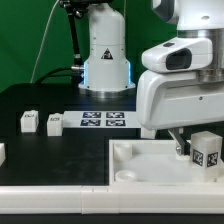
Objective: Assemble one leg
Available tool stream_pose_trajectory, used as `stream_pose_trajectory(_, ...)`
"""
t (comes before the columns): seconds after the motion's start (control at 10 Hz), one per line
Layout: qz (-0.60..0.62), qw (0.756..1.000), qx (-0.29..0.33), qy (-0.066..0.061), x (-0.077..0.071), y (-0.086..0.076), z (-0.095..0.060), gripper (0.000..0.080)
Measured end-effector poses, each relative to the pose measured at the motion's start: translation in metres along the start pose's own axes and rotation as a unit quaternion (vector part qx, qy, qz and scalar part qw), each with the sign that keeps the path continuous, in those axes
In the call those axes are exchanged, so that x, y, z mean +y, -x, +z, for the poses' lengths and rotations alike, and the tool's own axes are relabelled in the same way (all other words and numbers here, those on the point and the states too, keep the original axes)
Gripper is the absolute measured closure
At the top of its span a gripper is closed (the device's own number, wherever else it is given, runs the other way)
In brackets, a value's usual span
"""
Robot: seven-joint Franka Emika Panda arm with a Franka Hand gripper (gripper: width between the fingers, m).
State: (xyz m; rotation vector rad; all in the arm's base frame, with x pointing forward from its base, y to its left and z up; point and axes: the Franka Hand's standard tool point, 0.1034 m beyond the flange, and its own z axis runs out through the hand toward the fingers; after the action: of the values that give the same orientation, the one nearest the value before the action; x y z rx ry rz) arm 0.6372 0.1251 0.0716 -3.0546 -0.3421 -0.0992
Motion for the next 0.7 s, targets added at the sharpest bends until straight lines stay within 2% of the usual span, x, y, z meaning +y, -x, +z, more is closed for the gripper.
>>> stream_pose_trajectory(0.2,0.001,1.0,-0.001,0.0,0.0004,0.0004,0.0007,0.0395)
stream_pose_trajectory(0.3,0.007,1.0,-0.001,0.001,0.0019,0.0006,0.0008,0.0395)
stream_pose_trajectory(0.4,0.019,1.0,-0.001,0.001,0.0028,0.0008,0.001,0.0506)
stream_pose_trajectory(0.6,0.027,1.0,-0.001,0.001,0.0034,0.001,0.0014,0.0506)
stream_pose_trajectory(0.7,0.083,0.997,0.0,0.001,0.004,0.0008,0.0016,0.0506)
